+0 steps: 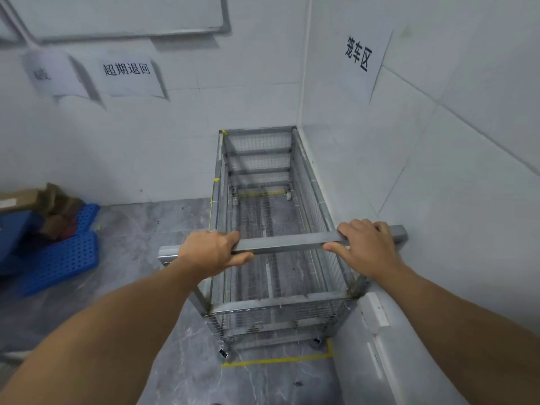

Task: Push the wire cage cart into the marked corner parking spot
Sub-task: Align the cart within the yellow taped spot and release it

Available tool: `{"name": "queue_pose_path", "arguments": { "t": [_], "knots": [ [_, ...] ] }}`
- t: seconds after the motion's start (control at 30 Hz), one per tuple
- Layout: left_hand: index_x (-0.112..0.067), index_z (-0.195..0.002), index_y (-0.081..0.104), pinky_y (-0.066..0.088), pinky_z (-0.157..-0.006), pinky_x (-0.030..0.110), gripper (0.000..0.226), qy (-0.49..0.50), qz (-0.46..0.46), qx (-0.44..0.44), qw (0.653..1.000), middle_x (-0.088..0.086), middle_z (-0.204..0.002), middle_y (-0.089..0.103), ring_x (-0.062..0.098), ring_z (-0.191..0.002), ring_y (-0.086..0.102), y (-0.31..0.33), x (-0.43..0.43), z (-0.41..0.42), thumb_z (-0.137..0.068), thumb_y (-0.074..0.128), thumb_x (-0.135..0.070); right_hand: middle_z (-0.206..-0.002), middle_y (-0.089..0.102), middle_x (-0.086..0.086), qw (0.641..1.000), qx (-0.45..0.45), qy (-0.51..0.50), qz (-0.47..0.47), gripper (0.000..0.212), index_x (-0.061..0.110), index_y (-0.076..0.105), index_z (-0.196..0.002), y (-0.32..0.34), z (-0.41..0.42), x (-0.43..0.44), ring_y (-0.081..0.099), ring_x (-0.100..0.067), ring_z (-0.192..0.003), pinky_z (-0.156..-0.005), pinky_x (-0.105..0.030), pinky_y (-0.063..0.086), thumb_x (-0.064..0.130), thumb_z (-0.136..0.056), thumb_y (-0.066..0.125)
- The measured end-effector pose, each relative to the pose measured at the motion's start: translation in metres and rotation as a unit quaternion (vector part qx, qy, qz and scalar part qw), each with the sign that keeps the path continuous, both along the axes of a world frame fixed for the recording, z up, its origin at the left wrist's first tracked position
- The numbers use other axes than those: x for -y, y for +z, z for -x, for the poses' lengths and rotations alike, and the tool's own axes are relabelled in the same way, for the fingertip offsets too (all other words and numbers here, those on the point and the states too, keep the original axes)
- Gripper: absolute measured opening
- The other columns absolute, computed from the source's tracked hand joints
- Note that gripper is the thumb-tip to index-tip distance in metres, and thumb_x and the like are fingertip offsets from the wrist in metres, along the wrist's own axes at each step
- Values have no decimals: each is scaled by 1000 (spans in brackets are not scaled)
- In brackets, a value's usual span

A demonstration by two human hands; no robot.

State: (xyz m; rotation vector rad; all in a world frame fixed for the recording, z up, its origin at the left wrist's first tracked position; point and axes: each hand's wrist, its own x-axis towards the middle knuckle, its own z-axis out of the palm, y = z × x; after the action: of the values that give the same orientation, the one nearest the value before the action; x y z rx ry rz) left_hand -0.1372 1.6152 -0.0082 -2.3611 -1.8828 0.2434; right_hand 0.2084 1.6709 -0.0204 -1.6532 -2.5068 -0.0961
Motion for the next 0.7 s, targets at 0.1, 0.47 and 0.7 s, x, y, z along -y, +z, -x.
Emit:
{"name": "queue_pose_path", "arguments": {
  "t": [0.1, 0.47, 0.7],
  "knots": [
    [-26, -86, 40, 54, -57, 35, 56, 3, -7, -6, 1000, -7, -66, 53, 16, -59, 57, -1, -4, 1, -86, 22, -80, -85, 43, 11, 1000, 0, 1, -1, 73, 32, 47, -89, -1, 3, -4, 49, -17, -90, -82, -39, 28, 87, -75, 1],
    [-25, -78, 41, 37, -62, 32, 79, 67, -66, 45, 995, -11, -63, 44, 14, -57, 47, -4, 9, 0, -66, 2, -92, -84, 44, 14, 1000, 0, 9, -27, 68, 32, 53, -92, -7, -1, -6, 50, -18, -87, -78, -39, 29, 86, -81, 13],
    [-25, -83, 46, 41, -80, 40, 75, 100, -77, 47, 991, -5, -80, 58, 20, -76, 55, -14, 16, 5, -72, 9, -89, -82, 43, 11, 1000, 7, -1, -27, 71, 30, 52, -90, -7, -14, -10, 51, -21, -86, -80, -41, 33, 87, -80, 11]
  ]
}}
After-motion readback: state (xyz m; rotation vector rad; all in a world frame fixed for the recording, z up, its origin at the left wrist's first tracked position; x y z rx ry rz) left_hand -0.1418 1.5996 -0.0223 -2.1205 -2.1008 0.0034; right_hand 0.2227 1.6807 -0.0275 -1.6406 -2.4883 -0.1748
